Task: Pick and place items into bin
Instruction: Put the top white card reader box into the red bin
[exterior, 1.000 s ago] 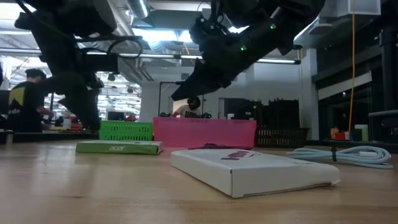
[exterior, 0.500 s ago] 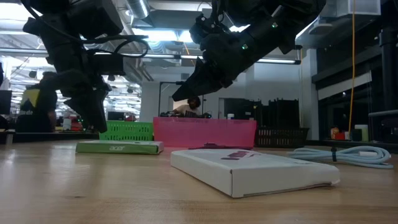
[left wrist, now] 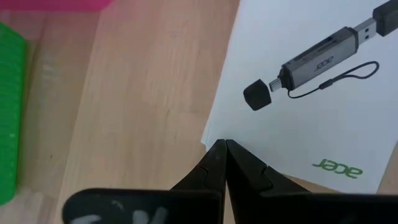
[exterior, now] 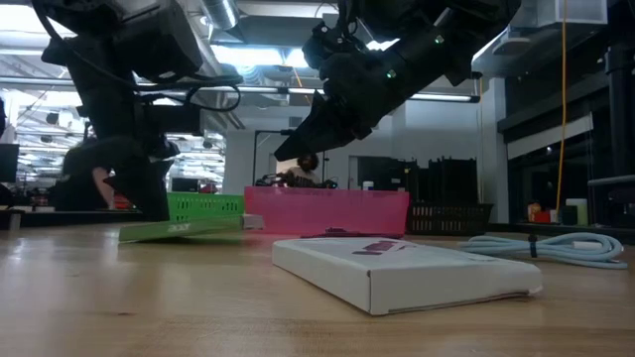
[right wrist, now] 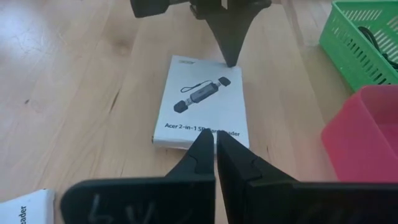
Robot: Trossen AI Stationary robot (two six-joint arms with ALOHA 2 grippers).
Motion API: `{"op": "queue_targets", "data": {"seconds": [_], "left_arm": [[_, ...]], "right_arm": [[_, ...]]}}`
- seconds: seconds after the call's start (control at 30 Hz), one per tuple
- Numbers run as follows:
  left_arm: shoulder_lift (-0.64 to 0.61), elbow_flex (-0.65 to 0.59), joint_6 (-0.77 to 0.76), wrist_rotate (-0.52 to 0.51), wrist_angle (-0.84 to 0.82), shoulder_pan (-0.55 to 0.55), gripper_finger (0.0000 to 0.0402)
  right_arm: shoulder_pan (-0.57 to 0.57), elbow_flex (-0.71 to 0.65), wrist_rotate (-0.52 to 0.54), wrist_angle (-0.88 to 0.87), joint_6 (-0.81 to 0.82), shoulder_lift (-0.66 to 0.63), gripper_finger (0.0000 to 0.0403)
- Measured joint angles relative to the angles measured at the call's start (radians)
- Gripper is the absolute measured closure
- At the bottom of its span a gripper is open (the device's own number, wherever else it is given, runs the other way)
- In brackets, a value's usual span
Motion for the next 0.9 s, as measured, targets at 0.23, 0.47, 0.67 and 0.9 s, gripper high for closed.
{"op": "queue_targets", "data": {"seconds": [0.23, 0.47, 0.67, 0.9], "left_arm": [[0.001, -0.001, 0.0, 0.002, 0.003, 0.0, 0.0398], [0.001, -0.002, 0.0, 0.005, 0.005, 0.0, 0.0398], [0.002, -0.003, 0.0, 0.009, 0.012, 0.0, 0.0398], [0.003, -0.003, -0.002, 0.013, 0.014, 0.0, 0.0398]], "right_arm": [[0.026, 0.0, 0.0, -0.012, -0.034, -0.001, 0.04], [0.101, -0.001, 0.049, -0.015, -0.091, -0.001, 0.0395], [0.119, -0.002, 0.089, 0.007, -0.107, 0.029, 0.0341], [0.119, 0.053, 0.173, -0.009, -0.13, 0.117, 0.026]]}}
